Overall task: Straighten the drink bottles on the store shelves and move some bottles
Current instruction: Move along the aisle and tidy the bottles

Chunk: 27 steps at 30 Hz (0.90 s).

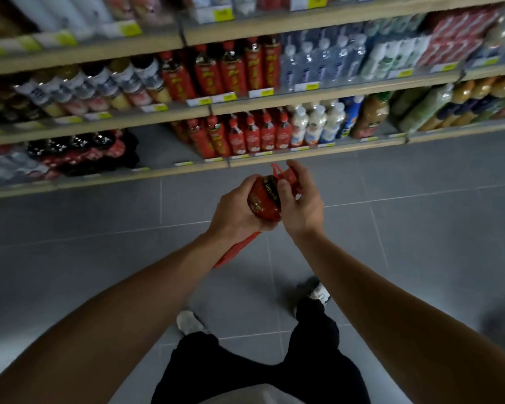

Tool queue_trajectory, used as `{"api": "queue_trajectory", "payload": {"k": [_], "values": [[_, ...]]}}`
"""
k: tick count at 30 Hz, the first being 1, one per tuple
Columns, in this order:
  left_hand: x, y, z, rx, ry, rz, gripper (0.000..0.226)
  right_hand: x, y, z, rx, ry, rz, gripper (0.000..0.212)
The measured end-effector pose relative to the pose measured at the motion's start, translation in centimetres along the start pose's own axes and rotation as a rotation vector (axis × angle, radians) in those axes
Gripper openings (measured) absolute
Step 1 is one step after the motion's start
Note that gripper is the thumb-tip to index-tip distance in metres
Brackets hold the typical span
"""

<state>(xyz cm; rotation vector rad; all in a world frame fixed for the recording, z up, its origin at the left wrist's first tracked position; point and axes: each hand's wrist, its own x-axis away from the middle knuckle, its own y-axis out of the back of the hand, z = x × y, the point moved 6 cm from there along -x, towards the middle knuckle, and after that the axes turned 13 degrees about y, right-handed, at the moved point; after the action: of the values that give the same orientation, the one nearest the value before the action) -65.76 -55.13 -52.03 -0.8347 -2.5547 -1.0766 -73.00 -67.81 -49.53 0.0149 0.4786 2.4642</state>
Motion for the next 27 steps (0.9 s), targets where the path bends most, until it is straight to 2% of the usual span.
{"api": "queue_trajectory", "payload": {"k": [4,7,13,21,27], "values": [[2.4,8.0,7.8,-0.026,-0.017,-0.051,0.091,4.2,-10.0,3.8,-0.055,-0.005,0.003,0.038],[3.2,13.8,12.7,-0.097,-0.055,-0.082,0.091,6.4,-16.8,6.2,-0.090,0.000,-0.016,0.042],[2.1,22.0,18.2,-0.265,-0.118,-0.144,0.101,6.7,-26.3,8.4,-0.151,-0.043,-0.034,0.043],[-7.0,27.0,22.6,-0.461,-0.206,-0.174,0.102,1.7,-35.7,5.8,-0.219,-0.136,-0.091,0.040],[-17.6,27.7,25.8,-0.498,-0.273,-0.102,0.096,-4.5,-41.1,1.4,-0.218,-0.198,-0.169,0.028]]}}
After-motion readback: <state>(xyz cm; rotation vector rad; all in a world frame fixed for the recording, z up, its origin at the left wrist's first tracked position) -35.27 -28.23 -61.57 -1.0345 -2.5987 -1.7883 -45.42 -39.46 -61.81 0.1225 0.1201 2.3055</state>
